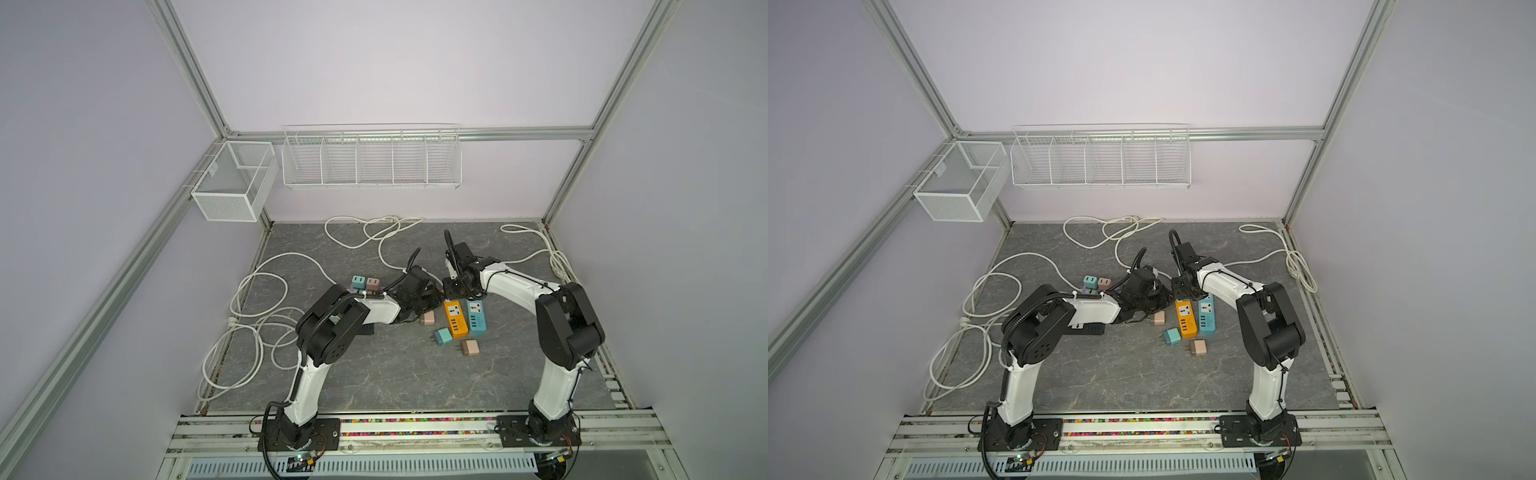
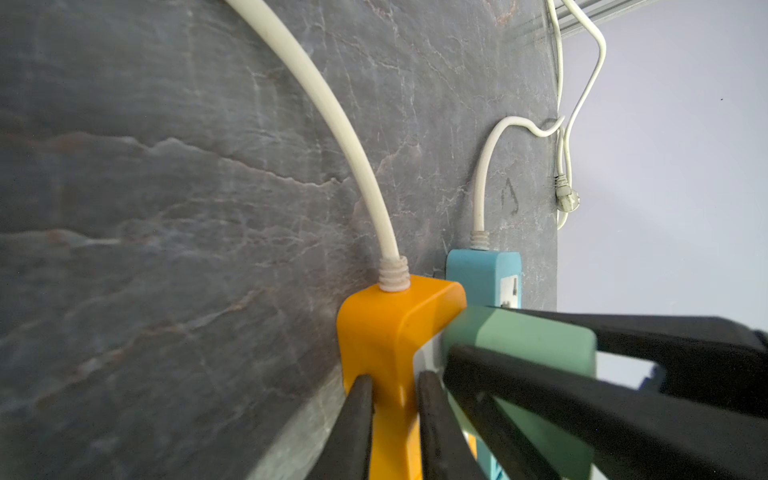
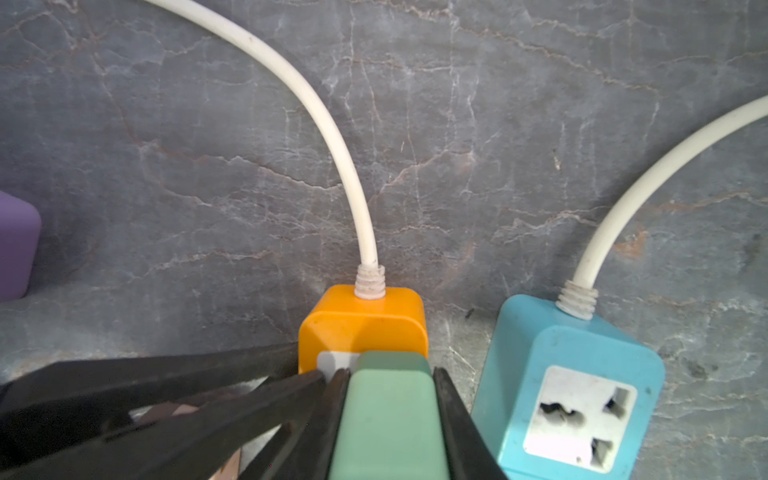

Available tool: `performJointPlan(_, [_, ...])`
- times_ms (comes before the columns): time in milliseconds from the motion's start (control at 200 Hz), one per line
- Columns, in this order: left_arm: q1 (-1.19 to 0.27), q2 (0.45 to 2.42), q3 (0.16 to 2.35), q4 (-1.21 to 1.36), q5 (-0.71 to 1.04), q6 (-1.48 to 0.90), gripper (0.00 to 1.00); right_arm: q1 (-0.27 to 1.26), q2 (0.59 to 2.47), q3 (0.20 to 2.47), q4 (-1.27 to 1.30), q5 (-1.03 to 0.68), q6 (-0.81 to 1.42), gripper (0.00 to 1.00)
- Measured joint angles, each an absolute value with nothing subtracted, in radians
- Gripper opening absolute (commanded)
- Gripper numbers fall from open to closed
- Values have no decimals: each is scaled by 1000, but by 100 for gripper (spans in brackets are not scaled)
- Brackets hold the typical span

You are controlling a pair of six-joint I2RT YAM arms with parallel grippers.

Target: Pull the plug off the socket

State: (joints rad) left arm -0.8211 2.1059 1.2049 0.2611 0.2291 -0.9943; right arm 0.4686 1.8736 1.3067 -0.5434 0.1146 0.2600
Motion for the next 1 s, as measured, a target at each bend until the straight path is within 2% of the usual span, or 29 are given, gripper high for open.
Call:
performJointPlan(860, [-839,2101,1185,292,179,-1018,17,475,1849,1312,-558,113,254,10])
performJointPlan(1005, [-840,2101,1188,290,181,-1017,17,460,1793,1304,-558,117,254,10])
